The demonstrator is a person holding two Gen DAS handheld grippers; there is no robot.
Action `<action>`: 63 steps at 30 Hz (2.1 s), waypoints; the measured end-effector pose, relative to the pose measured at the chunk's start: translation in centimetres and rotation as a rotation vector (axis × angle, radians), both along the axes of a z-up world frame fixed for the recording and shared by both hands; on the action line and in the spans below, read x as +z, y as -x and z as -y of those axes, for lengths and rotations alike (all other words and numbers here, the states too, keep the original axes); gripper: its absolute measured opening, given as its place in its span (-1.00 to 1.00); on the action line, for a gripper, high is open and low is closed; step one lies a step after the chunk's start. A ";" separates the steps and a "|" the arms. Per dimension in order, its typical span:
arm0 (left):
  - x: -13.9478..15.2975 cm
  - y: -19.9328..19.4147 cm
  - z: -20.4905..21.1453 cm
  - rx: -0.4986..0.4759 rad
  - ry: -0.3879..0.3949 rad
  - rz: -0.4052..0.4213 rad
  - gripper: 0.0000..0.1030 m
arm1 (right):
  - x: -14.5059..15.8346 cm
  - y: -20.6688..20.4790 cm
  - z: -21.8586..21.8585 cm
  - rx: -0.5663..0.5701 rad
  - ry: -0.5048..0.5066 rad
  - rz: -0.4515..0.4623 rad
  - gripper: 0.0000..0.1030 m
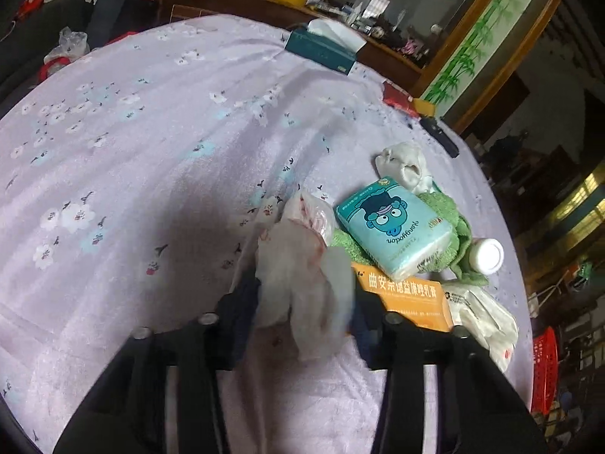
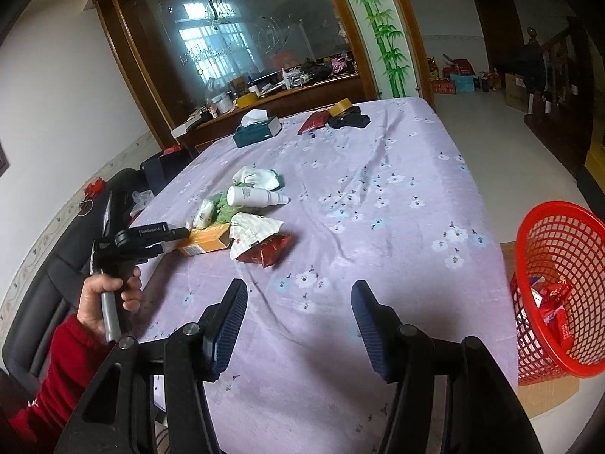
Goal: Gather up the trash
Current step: 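Grasp the clear plastic bag with the left tool while the right tool grasps the white paper bag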
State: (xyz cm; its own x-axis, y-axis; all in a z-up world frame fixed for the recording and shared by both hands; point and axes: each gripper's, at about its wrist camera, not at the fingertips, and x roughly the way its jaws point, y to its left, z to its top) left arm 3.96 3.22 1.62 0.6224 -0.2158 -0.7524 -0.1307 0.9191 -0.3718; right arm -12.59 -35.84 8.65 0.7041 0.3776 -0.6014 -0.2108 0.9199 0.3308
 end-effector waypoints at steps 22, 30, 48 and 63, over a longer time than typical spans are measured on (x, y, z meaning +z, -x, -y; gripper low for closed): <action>-0.6 2.9 -1.8 0.002 -0.019 0.030 -0.47 | -3.7 -17.6 -9.3 0.256 0.109 -0.154 0.22; -0.7 2.8 -1.8 -0.014 -0.006 0.035 -0.47 | -5.5 -16.7 -13.8 0.352 0.210 -0.192 -0.31; 2.4 11.5 6.7 -0.106 -0.102 0.295 -0.47 | -2.0 -3.8 -9.3 0.181 0.101 0.139 -0.34; 1.5 11.5 12.5 -0.160 -0.213 0.326 -0.47 | -4.0 -3.5 -5.4 0.091 -0.022 0.147 -0.34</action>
State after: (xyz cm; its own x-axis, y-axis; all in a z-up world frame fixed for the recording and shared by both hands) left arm -7.57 -9.26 3.14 0.8063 -0.1904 -0.5600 0.1133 0.9790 -0.1697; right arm -9.10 -30.39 4.63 0.7464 0.4555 -0.4853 -0.3404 0.8878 0.3097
